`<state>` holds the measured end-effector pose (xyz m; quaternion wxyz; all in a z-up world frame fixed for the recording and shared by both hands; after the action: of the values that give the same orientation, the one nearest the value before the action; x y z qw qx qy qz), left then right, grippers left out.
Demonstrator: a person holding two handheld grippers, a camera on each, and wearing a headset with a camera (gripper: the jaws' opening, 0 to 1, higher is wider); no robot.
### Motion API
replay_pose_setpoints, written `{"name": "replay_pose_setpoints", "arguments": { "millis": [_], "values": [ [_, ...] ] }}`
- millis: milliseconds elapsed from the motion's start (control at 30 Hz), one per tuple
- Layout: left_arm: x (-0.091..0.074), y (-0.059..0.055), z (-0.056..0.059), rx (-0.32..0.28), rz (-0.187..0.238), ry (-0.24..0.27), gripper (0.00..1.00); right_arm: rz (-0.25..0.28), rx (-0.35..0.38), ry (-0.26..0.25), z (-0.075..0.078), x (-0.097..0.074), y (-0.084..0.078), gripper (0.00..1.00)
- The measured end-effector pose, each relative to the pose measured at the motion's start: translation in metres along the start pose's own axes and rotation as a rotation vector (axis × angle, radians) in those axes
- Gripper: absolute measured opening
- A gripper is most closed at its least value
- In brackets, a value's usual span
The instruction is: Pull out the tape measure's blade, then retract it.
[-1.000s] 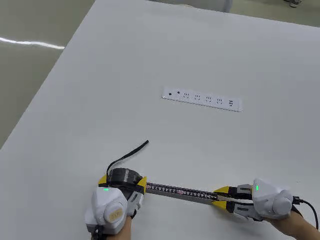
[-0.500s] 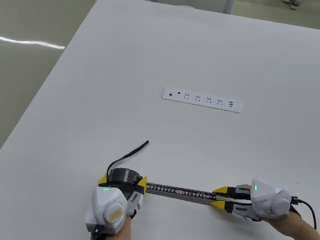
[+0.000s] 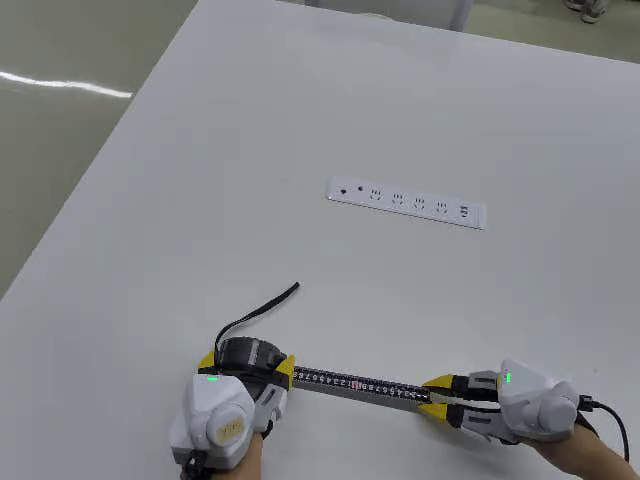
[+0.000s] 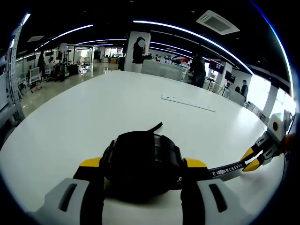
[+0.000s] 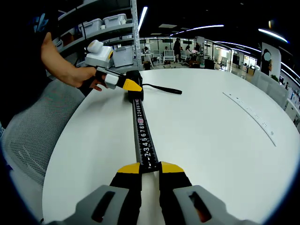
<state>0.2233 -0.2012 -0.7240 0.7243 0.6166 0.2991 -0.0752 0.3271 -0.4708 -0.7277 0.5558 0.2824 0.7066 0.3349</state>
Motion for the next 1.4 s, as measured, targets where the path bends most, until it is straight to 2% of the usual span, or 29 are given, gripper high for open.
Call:
{"name": "replay_pose_setpoints", "arguments": {
  "millis": [267, 1033, 1400],
  "values": [
    [-0.0008, 0.0000, 0.0007, 0.006, 0.001, 0.000, 0.63, 0.000, -0.002, 0.000, 0.0020, 0.0024, -0.0027, 0.12],
    [-0.0012, -0.0003, 0.0015, 0.014, -0.001, 0.004, 0.62, 0.012, -0.013, -0.001, 0.0016, 0.0046, 0.0035, 0.12],
    [-0.0011, -0.0013, 0.0047, 0.026, 0.023, 0.016, 0.64, 0.018, -0.016, 0.001, 0.0016, 0.0071, 0.0070, 0.12]
  ]
}}
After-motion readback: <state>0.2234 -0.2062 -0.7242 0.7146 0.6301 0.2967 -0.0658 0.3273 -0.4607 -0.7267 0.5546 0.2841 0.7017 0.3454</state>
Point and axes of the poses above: the centre of the closed fingertips' face, and the gripper's own axes: x roughly forward along the fingers, z roughly to its right, y roughly out of its top, the point moved 7 cm from there along -x, roughly backward along the fingers, and after that the axes turned 9 degrees about y, right-handed, at the moved point
